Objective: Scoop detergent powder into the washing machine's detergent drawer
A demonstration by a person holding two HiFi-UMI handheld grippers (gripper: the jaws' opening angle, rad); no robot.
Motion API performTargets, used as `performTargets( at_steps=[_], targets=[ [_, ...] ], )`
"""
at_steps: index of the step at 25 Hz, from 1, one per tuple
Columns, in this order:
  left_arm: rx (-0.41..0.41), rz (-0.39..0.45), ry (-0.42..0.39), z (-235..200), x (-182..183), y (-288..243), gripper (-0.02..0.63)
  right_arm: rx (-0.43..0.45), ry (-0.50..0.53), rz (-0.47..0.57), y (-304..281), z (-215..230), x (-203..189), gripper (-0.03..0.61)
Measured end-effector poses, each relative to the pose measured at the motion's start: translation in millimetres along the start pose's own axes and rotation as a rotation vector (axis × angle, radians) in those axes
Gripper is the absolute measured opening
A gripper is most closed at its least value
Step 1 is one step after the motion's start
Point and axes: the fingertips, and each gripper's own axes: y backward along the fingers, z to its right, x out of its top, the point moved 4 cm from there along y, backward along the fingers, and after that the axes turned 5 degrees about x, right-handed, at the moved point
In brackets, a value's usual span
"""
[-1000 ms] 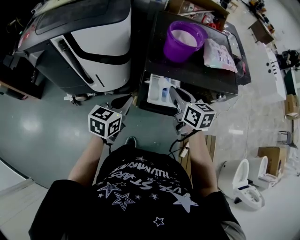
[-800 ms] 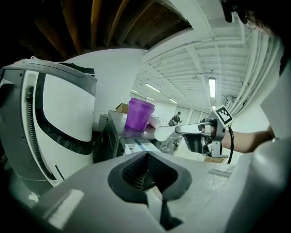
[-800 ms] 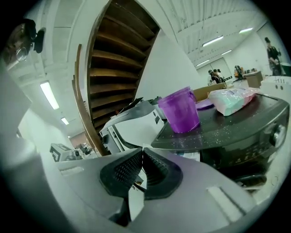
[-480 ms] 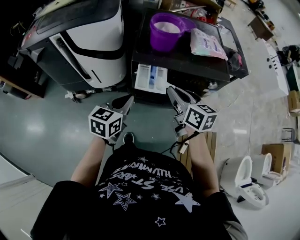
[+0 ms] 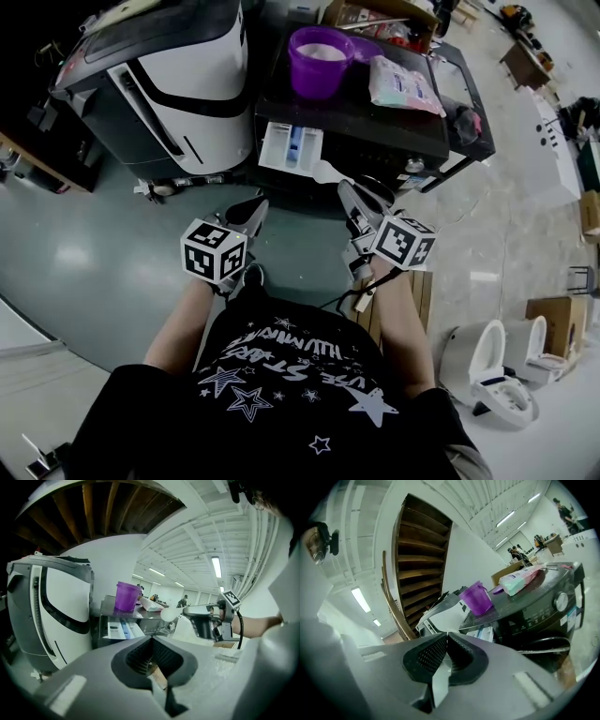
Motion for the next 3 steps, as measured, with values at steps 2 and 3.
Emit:
performTargets(
  at_steps=[2, 3],
  targets=[
    [0.012, 0.009, 0.006, 7.8, -2.3, 1.4, 0.0, 0.004, -0.024, 0.014, 11.9, 2.5, -0.7, 0.032],
    [0.018, 0.013, 0.009, 11.8, -3.5, 2.0, 0.0, 0.006, -0.035, 0.02, 18.0, 3.8, -1.2, 0.032]
  ],
)
